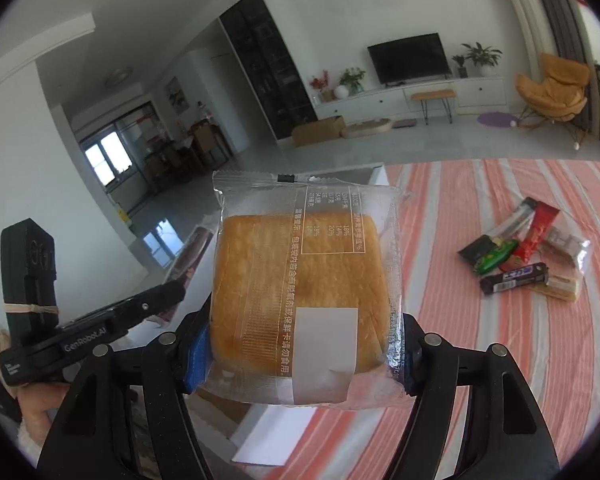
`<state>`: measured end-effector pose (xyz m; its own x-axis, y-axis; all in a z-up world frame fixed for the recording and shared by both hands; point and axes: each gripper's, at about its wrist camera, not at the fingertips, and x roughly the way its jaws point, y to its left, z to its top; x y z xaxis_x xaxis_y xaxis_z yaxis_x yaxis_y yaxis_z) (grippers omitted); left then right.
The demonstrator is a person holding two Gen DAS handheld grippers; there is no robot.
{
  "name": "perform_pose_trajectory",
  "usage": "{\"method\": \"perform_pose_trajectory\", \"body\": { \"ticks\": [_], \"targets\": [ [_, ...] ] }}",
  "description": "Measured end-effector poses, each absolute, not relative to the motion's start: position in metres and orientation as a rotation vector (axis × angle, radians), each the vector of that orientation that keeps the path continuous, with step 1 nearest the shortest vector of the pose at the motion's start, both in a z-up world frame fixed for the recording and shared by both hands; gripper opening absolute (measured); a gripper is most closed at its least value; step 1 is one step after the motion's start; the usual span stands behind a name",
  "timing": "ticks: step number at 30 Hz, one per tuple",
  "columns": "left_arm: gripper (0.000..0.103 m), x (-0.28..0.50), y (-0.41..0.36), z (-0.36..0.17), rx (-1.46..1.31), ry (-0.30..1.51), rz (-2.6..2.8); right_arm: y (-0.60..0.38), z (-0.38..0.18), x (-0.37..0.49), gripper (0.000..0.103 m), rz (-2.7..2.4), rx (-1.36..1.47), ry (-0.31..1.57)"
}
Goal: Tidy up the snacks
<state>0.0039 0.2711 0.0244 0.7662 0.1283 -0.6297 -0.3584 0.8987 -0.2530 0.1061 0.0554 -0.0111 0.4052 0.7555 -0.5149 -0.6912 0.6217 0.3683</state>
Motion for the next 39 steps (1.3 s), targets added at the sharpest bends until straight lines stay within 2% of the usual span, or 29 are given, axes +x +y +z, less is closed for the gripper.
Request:
{"method": "perform_pose_trajectory", "body": {
  "ticks": [1,2,4,9,13,16,18,23,33,39],
  "targets": [
    [0.039,0.004,0.28,0.018,-0.369,0.666,0.331,0.086,-0.011,0.112,0.083,0.969,0.07,0.77],
    [0.068,0.003,0.288,0.012,-0.374,0.682,0.377,0.11,-0.012,0.118,0.086,1.001,0.036,0.82],
    [0.079,-0.003,0.298,0.002,-0.409,0.675,0.409,0.129,-0.014,0.124,0.087,0.989,0.008,0.824],
    [0.082,-0.002,0.278,-0.003,-0.376,0.667,0.373,0.082,-0.038,0.122,0.087,0.9,0.029,0.766],
    [0.082,0.026,0.216,0.005,-0.369,0.692,0.128,0.004,-0.093,0.132,0.087,0.618,-0.029,0.747],
    [0.092,0.048,0.146,0.005,-0.328,0.728,-0.117,-0.062,-0.145,0.153,0.087,0.315,-0.052,0.827],
    [0.097,0.064,0.097,-0.004,-0.304,0.769,-0.266,-0.109,-0.168,0.161,0.087,0.173,-0.005,0.862],
    [0.097,0.122,0.019,-0.059,-0.199,0.874,-0.278,-0.186,-0.182,0.173,0.087,-0.04,0.178,0.906],
    [0.096,0.189,0.026,-0.136,-0.059,0.959,-0.012,-0.178,-0.183,0.175,0.088,-0.086,0.073,0.876],
    [0.101,0.188,0.022,-0.143,-0.009,0.946,0.012,-0.174,-0.185,0.17,0.09,-0.089,0.068,0.874]
  ]
}}
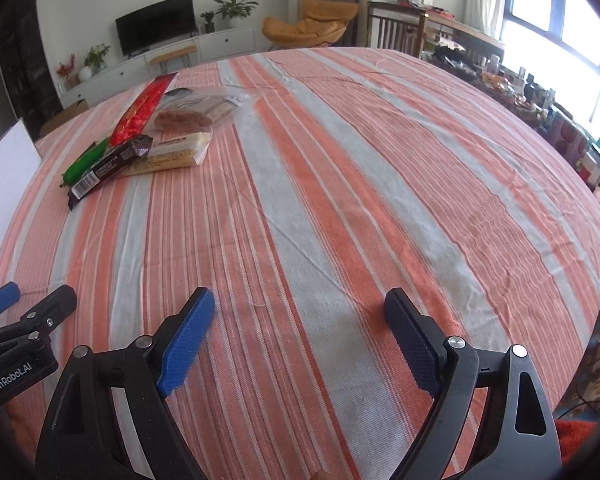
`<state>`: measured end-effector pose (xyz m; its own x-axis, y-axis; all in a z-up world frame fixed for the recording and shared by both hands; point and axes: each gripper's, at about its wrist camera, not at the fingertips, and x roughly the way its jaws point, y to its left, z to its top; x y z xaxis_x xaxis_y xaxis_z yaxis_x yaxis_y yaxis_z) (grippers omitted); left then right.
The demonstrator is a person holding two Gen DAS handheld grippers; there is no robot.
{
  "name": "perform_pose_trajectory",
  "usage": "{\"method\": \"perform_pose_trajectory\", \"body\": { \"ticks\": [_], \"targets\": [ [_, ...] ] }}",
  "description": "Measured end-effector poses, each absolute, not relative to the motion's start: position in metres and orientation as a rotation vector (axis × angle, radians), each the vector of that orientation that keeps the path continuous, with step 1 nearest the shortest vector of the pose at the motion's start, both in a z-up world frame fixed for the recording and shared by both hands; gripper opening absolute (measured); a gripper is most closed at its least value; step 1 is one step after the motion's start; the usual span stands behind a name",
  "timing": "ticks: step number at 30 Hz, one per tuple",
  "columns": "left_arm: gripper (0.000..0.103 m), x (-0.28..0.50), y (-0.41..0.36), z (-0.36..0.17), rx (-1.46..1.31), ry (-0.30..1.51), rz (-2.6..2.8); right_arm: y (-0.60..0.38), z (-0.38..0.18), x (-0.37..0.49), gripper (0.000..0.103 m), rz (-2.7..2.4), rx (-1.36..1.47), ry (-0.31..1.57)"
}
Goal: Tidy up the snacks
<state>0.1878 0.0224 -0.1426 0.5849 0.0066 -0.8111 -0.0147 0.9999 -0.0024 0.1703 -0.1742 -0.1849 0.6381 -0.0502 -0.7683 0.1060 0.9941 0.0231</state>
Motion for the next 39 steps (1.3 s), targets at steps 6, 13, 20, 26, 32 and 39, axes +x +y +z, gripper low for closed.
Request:
{"method": "perform_pose_trajectory", "body": {
  "ticks": [6,13,20,26,32,39],
  "targets": [
    [0.103,0.1915,0.0231,-0.1436,-0.011,0.95,0.01,-0.1726,-0.1854,0.1697,0.091,-0.089,0.062,0.877],
    [0.103,0.1916,0.023,-0.1435,-0.011,0.95,0.01,-0.1723,-0.1855,0.17,0.091,-0.089,0.062,0.878],
    [0.103,0.1916,0.023,-0.1435,-0.011,0.95,0.01,-0.1724,-0.1855,0.1701,0.091,-0.089,0.062,0.878],
    [0.103,0.1915,0.0231,-0.1434,-0.011,0.949,0.01,-0.1727,-0.1855,0.17,0.091,-0.09,0.062,0.878],
    [0.103,0.1915,0.0232,-0.1435,-0.011,0.949,0.01,-0.1728,-0.1856,0.1702,0.091,-0.09,0.062,0.878],
    [0.103,0.1915,0.0232,-0.1436,-0.011,0.949,0.01,-0.1728,-0.1855,0.17,0.091,-0.09,0.062,0.877]
  ]
}}
